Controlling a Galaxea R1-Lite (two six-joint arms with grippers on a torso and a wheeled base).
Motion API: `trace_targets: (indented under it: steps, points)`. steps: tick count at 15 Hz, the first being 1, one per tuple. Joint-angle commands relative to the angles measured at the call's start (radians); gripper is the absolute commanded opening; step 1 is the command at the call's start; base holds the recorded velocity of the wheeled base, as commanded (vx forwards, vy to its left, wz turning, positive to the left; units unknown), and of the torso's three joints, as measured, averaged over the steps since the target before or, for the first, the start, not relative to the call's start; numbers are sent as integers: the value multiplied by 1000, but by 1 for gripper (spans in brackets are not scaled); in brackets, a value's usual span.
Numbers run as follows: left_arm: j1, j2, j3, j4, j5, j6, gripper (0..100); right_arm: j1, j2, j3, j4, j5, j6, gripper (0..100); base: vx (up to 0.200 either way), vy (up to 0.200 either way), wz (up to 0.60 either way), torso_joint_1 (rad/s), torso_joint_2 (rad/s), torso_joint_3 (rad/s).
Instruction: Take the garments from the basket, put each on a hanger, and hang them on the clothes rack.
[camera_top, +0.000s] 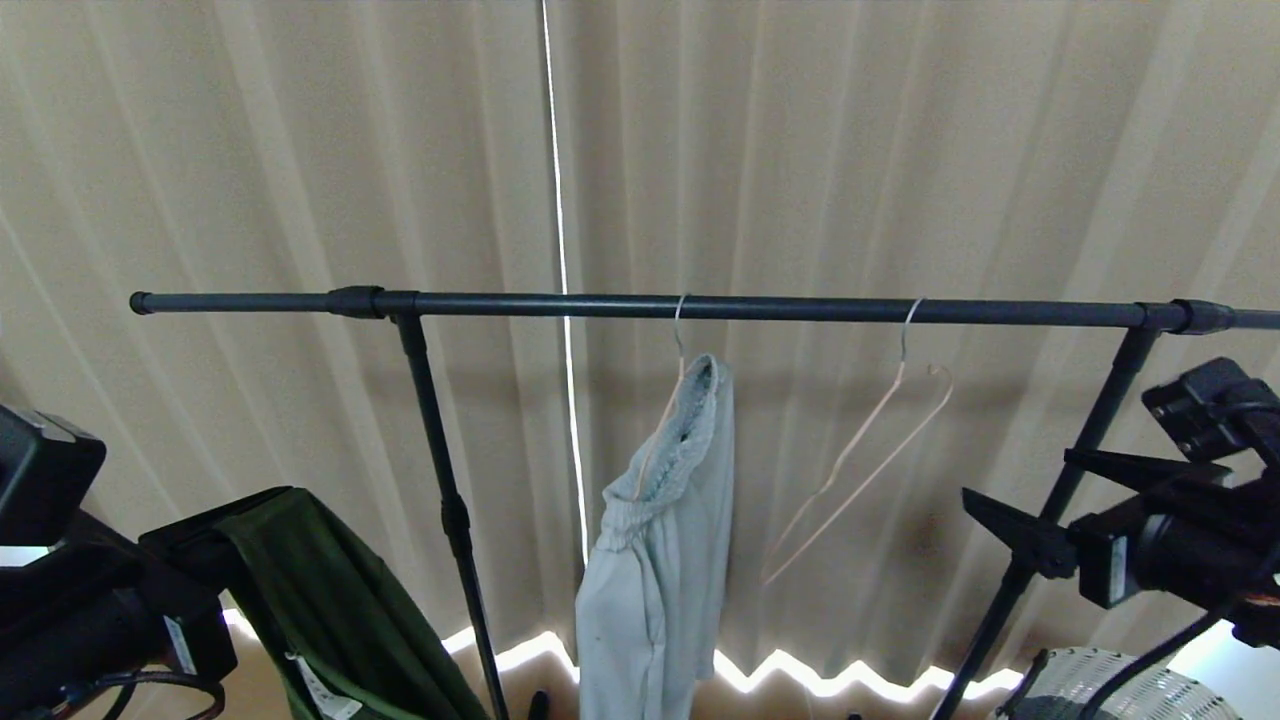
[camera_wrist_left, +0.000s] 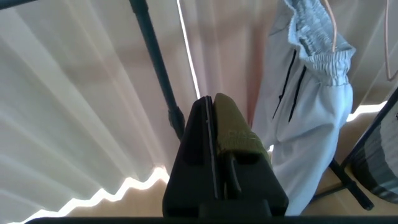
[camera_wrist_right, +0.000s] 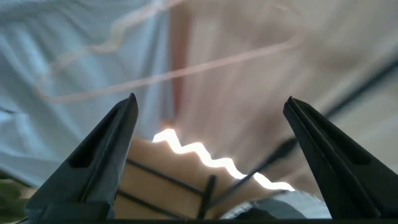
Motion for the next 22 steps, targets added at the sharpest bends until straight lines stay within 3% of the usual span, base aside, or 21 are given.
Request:
trace_targets:
  steps: [1, 3, 4, 9, 11, 15, 22]
  points:
    - [0, 0, 0, 0, 0, 0, 0, 116, 227, -162, 1, -111, 133, 100, 0, 0, 0, 0, 0, 0]
    - [0, 2, 0, 0, 0, 0, 0, 161, 341, -243, -6, -234, 188, 100, 0, 0, 0, 0, 0, 0]
    - [-2, 3, -2, 0, 0, 0, 0, 167, 373, -266, -6, -245, 197, 100, 0, 0, 0, 0, 0, 0]
    - [-2, 0, 1, 0, 0, 0, 0, 181, 487, -340, -7, -250, 205, 100, 0, 0, 0, 0, 0, 0]
    - [-2, -1, 1, 0, 0, 0, 0, 181, 496, -332, -6, -250, 209, 100, 0, 0, 0, 0, 0, 0]
    - [-2, 0, 3, 0, 0, 0, 0, 178, 496, -316, 7, -325, 243, 100, 0, 0, 0, 0, 0, 0]
    - [-2, -3, 3, 0, 0, 0, 0, 161, 478, -274, 5, -335, 245, 100, 0, 0, 0, 0, 0, 0]
